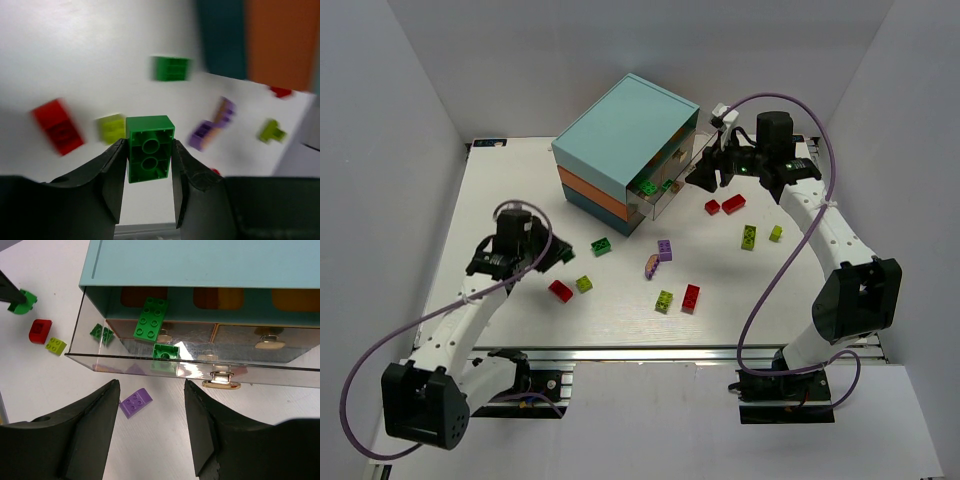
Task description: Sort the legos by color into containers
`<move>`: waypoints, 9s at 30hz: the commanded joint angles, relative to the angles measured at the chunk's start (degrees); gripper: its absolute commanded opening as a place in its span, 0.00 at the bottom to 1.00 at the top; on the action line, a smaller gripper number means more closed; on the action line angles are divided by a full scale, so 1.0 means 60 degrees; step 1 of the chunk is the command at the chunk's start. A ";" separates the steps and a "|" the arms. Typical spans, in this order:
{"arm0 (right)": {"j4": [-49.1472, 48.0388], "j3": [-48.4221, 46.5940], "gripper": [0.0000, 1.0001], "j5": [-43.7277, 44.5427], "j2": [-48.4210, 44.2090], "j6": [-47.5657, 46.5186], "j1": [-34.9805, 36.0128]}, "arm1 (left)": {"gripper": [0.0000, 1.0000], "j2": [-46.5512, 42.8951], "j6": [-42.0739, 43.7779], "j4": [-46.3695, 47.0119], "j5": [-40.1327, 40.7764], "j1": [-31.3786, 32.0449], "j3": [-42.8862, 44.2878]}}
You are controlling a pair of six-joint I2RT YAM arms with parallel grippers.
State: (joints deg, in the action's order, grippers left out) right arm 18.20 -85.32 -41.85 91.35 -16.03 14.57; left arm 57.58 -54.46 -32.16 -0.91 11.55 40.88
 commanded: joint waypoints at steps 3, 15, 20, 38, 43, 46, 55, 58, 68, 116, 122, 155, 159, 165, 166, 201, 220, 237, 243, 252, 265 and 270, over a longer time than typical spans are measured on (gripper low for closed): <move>-0.0367 0.0084 0.59 -0.0218 -0.0386 0.0050 -0.0040 | 0.00 0.0729 0.1692 0.2152 -0.2909 0.0374 0.2323; -0.0499 0.0304 0.60 0.0075 -0.0650 0.0152 -0.0070 | 0.00 0.4795 0.2630 0.2886 -0.4302 0.2085 0.7523; -0.0484 0.0464 0.60 0.0148 -0.0898 0.0050 -0.0201 | 0.01 0.6631 0.3522 0.1585 -0.3571 0.2805 1.0012; -0.0235 0.0714 0.68 -0.0364 -0.1221 -0.0564 -0.0700 | 0.72 0.8304 0.4125 0.0131 -0.1592 0.3290 1.2082; 0.0407 0.0554 0.68 -0.1735 -0.1221 -0.2327 -0.0729 | 0.64 0.8056 0.4096 -0.0103 -0.1358 0.3290 1.2638; 0.2382 0.0479 0.64 -0.3666 -0.1309 -0.5315 -0.0656 | 0.29 0.7091 0.3892 -0.0075 -0.0890 0.3114 1.2131; 0.6136 -0.1262 0.74 -0.3270 0.0051 -1.2121 0.1861 | 0.62 0.1705 0.2503 -0.1023 0.2302 0.2748 0.6903; 0.5291 -0.1439 0.79 -0.2274 0.0506 -1.1410 0.3034 | 0.79 0.0006 0.1477 -0.1844 0.3108 0.2748 0.4982; 0.4893 -0.4133 0.81 0.0482 0.4123 -0.9197 0.5437 | 0.84 -0.3707 -0.0576 -0.3647 0.4004 0.2748 0.2166; 0.5594 -0.5967 0.21 0.3813 0.7776 -0.9823 0.6025 | 0.84 -0.5085 -0.1397 -0.5157 0.3872 0.2923 0.1331; 0.5639 -0.5117 0.05 0.1894 0.5754 -0.8917 0.6083 | 0.84 -0.5202 -0.1442 -0.4909 0.3740 0.2923 0.0862; 0.0833 -0.4134 0.26 0.0559 0.2762 -0.0800 0.1308 | 0.85 -0.2522 -0.0313 -0.1568 0.2773 0.2821 -0.0383; 0.1055 -0.4135 0.53 0.0412 0.2895 -0.0742 0.1147 | 0.85 -0.2551 -0.0357 -0.1612 0.2773 0.2821 -0.0369; 0.0557 -0.4280 0.63 0.0017 0.2529 0.0005 0.0708 | 0.85 -0.2478 -0.0226 -0.1393 0.2671 0.2821 -0.0339; 0.0513 -0.4368 0.63 -0.0027 0.2485 0.0267 0.0663 | 0.84 -0.2405 -0.0211 -0.1364 0.2656 0.2821 -0.0325; -0.0381 -0.3107 0.06 0.1951 0.3817 0.4635 -0.0846 | 0.71 -0.2434 -0.0108 -0.1085 0.2421 0.2821 -0.0412; -0.1509 -0.5481 0.33 0.0383 0.5985 0.6304 -0.0143 | 0.74 -0.2302 -0.0665 -0.1436 0.2553 0.2821 -0.0090; -0.2184 -0.3461 0.54 0.0925 0.5019 0.4900 -0.0377 | 0.65 -0.2683 -0.1178 -0.1261 0.2451 0.2909 -0.0442; -0.1612 -0.4251 0.64 0.0895 0.5707 0.4357 -0.0597 | 0.66 -0.2581 -0.1163 -0.1392 0.2480 0.2909 -0.0295; -0.1349 -0.5144 0.64 0.1100 0.6658 0.4547 -0.0655 | 0.69 -0.2464 -0.1251 -0.1378 0.2451 0.2909 -0.0266; -0.2063 -0.5424 0.64 0.0574 0.7319 0.4971 -0.0670 | 0.69 -0.2097 -0.1236 -0.1364 0.2436 0.2909 0.0027; -0.2783 -0.5380 0.61 0.0163 0.7552 0.5293 -0.0699 | 0.70 -0.1980 -0.1207 -0.1275 0.2392 0.2909 0.0056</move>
State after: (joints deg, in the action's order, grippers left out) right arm 7.27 -115.35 -38.06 135.66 13.82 10.68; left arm 45.67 -61.58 -40.25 13.89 28.73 39.18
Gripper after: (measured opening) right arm 0.620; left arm 0.694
